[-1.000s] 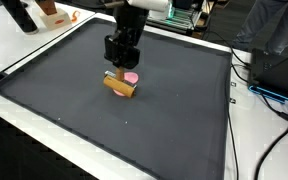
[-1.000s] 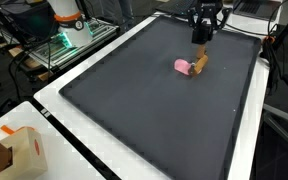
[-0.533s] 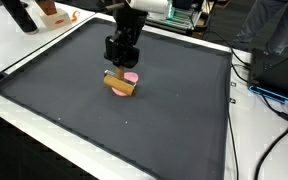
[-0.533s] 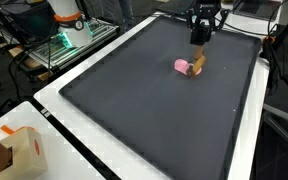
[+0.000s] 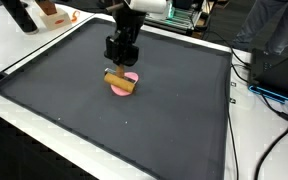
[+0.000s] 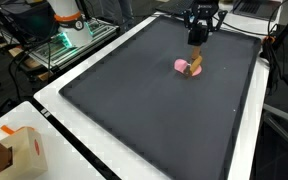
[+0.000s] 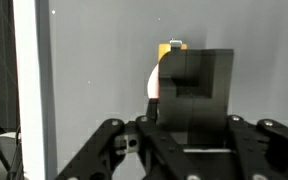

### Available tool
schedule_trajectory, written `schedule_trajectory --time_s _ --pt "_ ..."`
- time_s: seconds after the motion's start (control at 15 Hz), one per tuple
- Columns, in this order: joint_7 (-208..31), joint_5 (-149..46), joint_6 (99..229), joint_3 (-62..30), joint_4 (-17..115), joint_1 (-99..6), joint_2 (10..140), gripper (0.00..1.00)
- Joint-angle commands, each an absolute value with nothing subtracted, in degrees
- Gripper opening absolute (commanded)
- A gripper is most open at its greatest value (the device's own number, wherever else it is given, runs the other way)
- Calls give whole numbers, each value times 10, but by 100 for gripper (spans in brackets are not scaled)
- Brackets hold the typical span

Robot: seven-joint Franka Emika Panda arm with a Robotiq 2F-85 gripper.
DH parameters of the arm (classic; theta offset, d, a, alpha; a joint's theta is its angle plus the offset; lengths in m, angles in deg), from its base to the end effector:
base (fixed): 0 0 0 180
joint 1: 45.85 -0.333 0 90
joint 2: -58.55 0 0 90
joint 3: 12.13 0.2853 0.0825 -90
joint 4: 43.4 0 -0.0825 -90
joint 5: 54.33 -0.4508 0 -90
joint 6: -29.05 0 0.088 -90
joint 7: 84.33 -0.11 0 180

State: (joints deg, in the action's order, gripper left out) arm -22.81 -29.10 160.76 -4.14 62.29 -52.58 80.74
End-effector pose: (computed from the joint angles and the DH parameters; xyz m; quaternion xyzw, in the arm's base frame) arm 0.6680 0.1621 0.2541 0.6886 0.7100 -0.0225 0.1456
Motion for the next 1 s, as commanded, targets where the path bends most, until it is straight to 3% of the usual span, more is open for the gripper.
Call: schedule_trajectory --time_s 0.0,0.93 --pt "-209 -308 1579 -43 658 -518 800 24" --pt "-129 -360 1500 -35 663 -506 790 24"
